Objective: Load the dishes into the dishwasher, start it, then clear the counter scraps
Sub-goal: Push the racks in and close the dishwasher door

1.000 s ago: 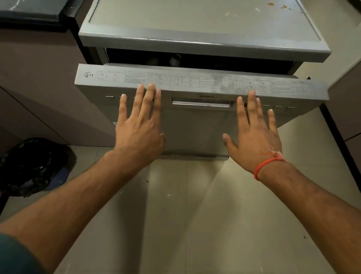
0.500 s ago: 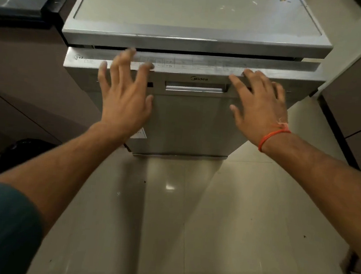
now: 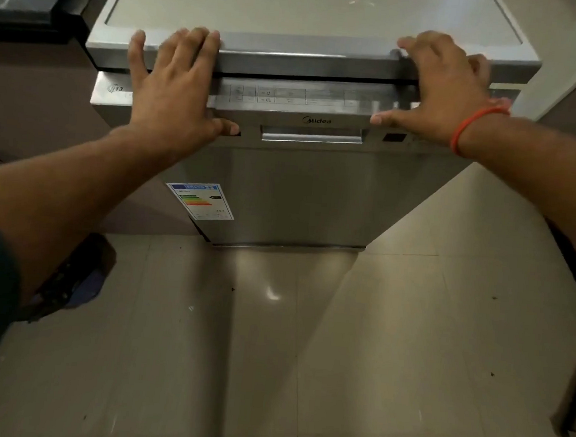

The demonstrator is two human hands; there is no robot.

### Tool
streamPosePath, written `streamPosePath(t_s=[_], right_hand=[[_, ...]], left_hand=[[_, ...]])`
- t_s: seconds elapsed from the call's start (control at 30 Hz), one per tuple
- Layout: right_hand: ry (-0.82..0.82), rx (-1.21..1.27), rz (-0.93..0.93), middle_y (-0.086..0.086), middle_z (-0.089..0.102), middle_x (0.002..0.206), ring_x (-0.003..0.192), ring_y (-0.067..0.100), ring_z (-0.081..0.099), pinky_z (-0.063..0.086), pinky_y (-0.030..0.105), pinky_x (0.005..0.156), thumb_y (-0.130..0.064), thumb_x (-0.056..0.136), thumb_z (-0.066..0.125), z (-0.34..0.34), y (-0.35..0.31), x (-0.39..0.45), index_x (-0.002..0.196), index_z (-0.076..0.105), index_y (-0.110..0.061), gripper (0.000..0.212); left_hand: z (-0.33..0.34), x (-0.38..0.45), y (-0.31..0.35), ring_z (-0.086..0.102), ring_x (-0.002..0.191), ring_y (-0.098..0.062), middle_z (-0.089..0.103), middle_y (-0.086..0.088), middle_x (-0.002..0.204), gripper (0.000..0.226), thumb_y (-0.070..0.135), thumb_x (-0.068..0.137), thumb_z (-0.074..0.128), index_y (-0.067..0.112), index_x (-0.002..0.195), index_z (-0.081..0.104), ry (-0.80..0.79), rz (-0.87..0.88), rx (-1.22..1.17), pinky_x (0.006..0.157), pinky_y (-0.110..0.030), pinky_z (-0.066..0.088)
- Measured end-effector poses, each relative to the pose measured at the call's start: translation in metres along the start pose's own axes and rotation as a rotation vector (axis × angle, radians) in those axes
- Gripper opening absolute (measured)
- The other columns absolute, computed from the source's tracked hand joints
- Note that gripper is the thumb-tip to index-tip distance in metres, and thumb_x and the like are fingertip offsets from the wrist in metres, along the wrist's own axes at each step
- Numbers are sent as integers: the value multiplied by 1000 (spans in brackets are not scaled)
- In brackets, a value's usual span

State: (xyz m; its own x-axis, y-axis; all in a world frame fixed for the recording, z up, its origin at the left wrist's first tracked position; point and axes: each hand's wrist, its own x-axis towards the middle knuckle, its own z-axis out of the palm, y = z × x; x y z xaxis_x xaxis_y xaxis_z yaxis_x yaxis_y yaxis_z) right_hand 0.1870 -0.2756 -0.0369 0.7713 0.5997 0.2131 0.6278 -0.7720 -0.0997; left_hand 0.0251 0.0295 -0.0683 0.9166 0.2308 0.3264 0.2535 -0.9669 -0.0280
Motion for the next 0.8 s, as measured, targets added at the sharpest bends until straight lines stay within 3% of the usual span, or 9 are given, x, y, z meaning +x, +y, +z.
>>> streamPosePath(t_s=[0.2,0.33,0.43,0.57,0.8], right_hand=[[-101,-67,-94,10,42,150,138,33,40,16,61,118,-63,78,71,-4,9,25,148,33,-19,91],[-53,-106,-113,16,41,148,134,39,40,30,54,115,-56,79,75,0,10,28,151,34,-14,92],[-2,-92,-114,18,43,138,125,40,41,40,50,108,-49,81,77,5,7,32,144,42,-11,82],[82,-68,-110,18,45,131,122,39,41,46,48,98,-46,81,78,12,5,41,133,48,-11,70],[146,-53,-130,20,48,121,111,39,45,48,45,81,-51,75,80,18,15,49,124,52,-9,70]], left_hand=[[-10,27,-16,22,154,-30,27,-7,166,106,65,78,75,23,159,22,-89,76,-86,125,-59,9],[-11,30,-14,32,145,-37,35,-10,160,98,61,80,76,21,157,29,-71,66,-114,121,-56,23],[-10,33,-7,39,134,-38,44,-13,147,86,58,82,75,21,150,40,-5,27,-110,114,-53,30],[-3,38,-1,41,127,-37,47,-13,135,70,56,83,74,21,138,47,83,-32,-125,109,-50,32],[7,41,-2,43,122,-38,48,-13,129,63,55,82,72,21,131,51,141,-69,-139,105,-49,31]])
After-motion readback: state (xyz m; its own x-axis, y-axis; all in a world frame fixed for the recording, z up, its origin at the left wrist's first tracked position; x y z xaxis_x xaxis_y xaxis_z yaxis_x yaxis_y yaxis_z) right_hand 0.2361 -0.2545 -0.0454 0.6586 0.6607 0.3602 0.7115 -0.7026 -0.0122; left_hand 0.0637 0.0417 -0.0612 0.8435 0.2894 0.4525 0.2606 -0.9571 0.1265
